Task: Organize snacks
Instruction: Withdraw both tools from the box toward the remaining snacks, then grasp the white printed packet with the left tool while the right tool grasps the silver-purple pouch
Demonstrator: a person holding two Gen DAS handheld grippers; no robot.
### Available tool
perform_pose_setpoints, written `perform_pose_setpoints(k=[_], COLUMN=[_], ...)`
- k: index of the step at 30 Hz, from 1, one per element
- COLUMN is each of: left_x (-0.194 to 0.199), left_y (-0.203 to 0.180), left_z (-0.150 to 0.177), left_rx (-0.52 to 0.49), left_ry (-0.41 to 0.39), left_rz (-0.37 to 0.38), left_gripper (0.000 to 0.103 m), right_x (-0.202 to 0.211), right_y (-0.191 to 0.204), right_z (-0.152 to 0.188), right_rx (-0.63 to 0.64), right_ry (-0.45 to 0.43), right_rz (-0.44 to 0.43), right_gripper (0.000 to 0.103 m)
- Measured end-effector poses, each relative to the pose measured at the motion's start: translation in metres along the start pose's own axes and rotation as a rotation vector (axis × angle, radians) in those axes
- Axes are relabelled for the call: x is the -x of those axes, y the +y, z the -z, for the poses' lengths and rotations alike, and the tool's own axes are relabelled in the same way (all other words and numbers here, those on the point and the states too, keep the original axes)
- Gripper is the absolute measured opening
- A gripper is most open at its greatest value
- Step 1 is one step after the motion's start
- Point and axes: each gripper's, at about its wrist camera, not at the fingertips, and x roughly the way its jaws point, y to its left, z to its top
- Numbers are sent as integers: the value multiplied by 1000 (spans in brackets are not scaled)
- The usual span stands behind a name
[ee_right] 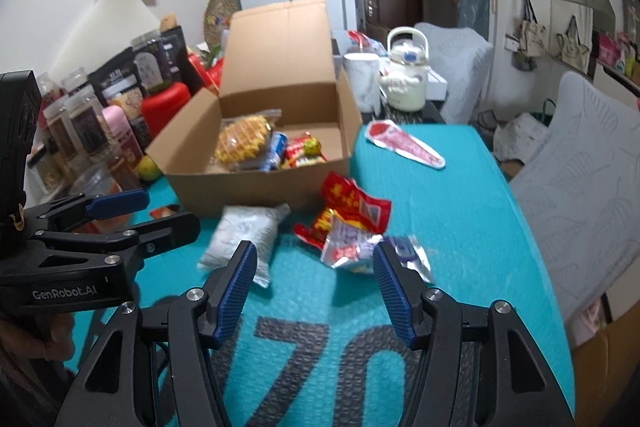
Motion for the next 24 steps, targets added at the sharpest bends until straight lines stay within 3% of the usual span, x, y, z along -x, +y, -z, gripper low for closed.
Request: perform_pose_setpoints(k=[4, 11, 21, 24], left_x=[-20, -58, -107, -119], left_y=[3, 5, 22, 25], left_z=[3, 2, -8, -8], left_rx=[31, 41, 69, 78], left_ry=[31, 96, 170, 198], left_rz=[4, -28, -108, -112], left_gripper=[82, 82, 82, 82], right_x=[-15, -41, -80, -90], right_y=[-11, -28, -62, -73], right_z=[7, 12, -2, -8], right_rx=[-26, -45, -182, -239], right_ry=[21, 47, 98, 111], right_rz=[9, 36, 4, 45], right_gripper=[66, 87, 87, 87])
